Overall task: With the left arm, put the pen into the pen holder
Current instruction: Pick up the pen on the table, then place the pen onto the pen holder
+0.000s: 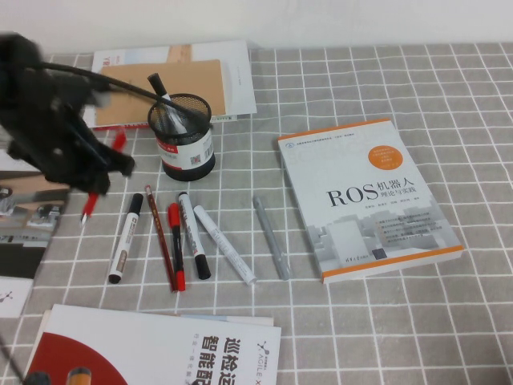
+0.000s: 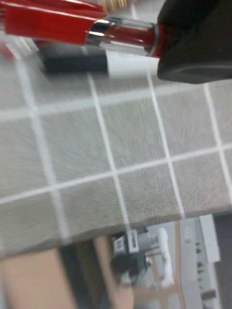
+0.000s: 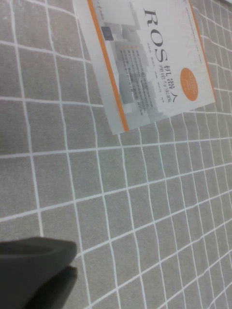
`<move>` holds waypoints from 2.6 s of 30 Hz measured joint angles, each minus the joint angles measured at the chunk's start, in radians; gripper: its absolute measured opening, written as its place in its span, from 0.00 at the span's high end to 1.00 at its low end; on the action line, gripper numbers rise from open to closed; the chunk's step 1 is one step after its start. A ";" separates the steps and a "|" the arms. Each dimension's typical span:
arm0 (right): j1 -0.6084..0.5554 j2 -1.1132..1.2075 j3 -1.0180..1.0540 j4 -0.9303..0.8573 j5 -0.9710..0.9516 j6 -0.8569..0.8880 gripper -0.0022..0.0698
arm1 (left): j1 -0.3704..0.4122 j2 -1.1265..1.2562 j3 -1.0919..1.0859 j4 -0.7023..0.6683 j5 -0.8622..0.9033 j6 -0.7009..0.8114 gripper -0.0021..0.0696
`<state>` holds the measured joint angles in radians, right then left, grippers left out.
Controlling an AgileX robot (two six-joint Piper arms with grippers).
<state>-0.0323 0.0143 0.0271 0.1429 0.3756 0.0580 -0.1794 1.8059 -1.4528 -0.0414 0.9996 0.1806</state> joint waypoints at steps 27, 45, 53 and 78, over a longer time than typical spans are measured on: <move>0.000 0.000 0.000 0.000 0.000 0.000 0.99 | -0.052 -0.754 0.827 -0.217 -0.788 0.122 0.87; 0.000 0.000 0.000 0.000 0.000 0.000 0.99 | -0.208 -0.524 0.946 0.003 -1.655 -0.233 0.87; 0.000 0.000 0.000 0.000 0.000 0.000 0.99 | -0.208 -0.304 0.795 0.053 -1.783 -0.287 0.87; 0.000 0.000 0.000 0.000 0.000 0.000 0.99 | -0.152 0.088 0.435 0.106 -1.670 -0.433 0.87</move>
<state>-0.0323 0.0143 0.0271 0.1429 0.3756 0.0580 -0.3315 1.8941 -1.0176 0.0649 -0.6705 -0.2524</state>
